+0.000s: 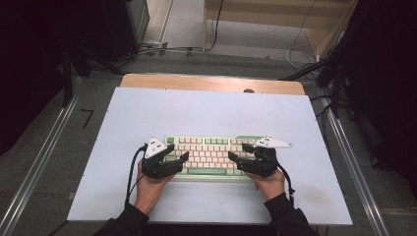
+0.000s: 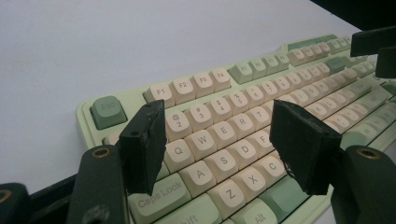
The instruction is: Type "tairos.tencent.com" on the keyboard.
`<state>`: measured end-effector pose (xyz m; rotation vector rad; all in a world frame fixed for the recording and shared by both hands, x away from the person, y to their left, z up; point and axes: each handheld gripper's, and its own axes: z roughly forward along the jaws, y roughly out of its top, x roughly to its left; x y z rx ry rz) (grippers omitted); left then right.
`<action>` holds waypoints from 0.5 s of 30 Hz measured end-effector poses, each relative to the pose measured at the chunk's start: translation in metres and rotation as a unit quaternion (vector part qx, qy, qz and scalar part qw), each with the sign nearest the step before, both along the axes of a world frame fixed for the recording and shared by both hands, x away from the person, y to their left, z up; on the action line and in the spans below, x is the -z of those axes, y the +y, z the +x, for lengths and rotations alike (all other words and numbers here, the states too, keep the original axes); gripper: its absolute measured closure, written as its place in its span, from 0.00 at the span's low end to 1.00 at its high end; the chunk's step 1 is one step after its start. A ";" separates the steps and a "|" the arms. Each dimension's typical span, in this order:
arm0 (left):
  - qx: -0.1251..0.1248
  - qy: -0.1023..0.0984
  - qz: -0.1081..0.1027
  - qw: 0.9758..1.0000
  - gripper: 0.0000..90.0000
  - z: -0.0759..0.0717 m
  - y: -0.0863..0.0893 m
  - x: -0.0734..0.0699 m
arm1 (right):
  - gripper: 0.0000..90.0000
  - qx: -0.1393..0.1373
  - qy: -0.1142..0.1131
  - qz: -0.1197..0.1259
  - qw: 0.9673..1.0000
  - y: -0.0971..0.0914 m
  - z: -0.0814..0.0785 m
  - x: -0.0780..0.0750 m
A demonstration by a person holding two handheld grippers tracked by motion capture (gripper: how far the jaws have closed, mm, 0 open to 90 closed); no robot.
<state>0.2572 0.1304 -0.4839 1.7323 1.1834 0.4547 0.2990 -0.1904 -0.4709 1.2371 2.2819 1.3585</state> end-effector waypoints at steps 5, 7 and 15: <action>-0.001 -0.001 0.000 1.000 0.41 0.000 0.001 0.000 | 0.33 0.001 0.001 -0.001 1.000 0.000 0.000 0.000; -0.002 -0.001 -0.001 1.000 0.41 0.000 0.001 -0.001 | 0.33 0.002 0.002 -0.002 1.000 -0.001 0.000 0.001; -0.005 -0.003 -0.004 1.000 0.41 -0.003 0.006 -0.002 | 0.32 0.009 -0.001 -0.003 1.000 -0.008 -0.001 -0.001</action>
